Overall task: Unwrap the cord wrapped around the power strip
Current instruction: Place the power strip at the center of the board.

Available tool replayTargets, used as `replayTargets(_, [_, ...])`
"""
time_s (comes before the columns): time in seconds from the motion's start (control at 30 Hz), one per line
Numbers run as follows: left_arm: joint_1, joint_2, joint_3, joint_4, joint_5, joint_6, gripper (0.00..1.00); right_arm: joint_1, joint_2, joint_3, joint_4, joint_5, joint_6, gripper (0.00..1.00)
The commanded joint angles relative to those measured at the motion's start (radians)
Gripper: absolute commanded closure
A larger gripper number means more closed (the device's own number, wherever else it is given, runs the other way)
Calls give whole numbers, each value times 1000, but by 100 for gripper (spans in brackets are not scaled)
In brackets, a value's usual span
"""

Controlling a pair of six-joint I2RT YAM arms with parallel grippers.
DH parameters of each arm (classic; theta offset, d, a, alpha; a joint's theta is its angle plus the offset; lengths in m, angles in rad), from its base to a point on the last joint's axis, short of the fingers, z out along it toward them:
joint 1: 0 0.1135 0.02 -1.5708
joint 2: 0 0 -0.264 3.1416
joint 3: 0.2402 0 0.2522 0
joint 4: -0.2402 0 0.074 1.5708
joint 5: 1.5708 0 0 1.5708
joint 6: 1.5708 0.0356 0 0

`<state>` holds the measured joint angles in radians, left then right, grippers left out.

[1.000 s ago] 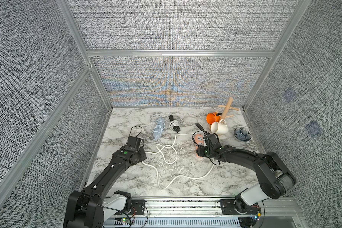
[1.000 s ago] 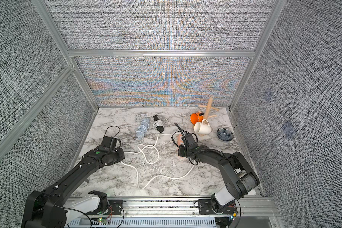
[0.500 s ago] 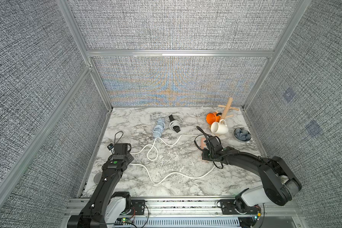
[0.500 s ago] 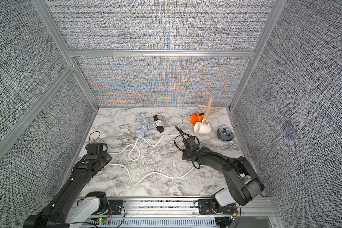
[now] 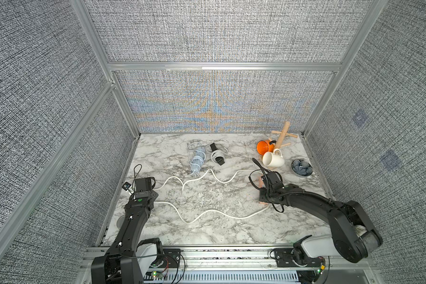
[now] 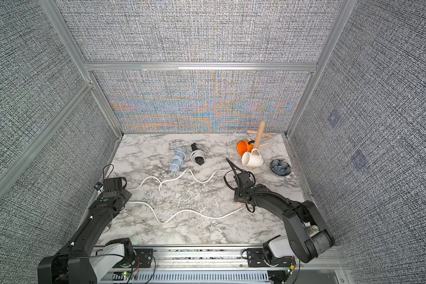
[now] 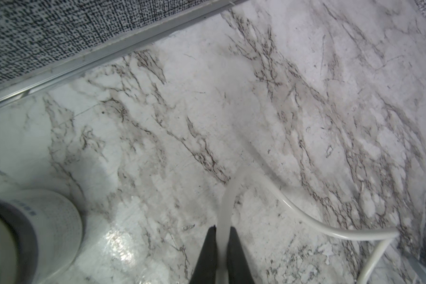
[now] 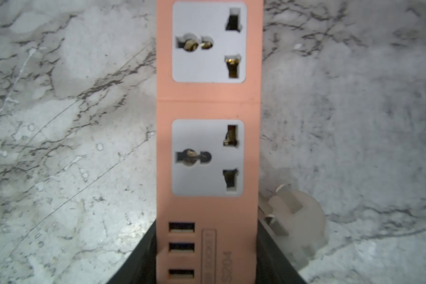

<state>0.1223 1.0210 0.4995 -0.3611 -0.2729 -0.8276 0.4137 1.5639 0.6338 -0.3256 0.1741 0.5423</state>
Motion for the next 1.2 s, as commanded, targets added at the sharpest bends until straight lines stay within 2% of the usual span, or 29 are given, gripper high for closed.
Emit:
replayTargets(0.0, [31,15,-4,65,-4,-18,100,-35,-1,-54,-155,-40,55,100])
replayTargets(0.37, [112,30,-16,108,3,-54,100,-77,-82,-72,-258,-82,112,100])
replayTargets(0.57, [174,34,-43,143,6,-97,100,-96,-25,-50,-312,-62,149,100])
replayTargets(0.73, [184,76,-49,165,41,-109,100,-90,55,11,-360,0,103,100])
replayTargets(0.8, [185,100,-44,163,69,-104,100,-87,49,19,-356,5,89,73])
replayTargets(0.83, [185,109,-45,167,75,-101,99,-87,37,20,-357,5,91,65])
replayTargets(0.97, [184,114,-61,188,79,-99,82,-86,-5,41,-366,-3,86,49])
replayTargets(1.03, [185,108,-65,195,88,-90,66,-86,-21,54,-373,-19,81,36])
replayTargets(1.1, [184,85,-58,188,104,-67,55,-82,-38,65,-382,-31,76,25])
replayTargets(1.17, [185,56,-36,157,120,-25,45,-77,-45,82,-404,-23,73,18])
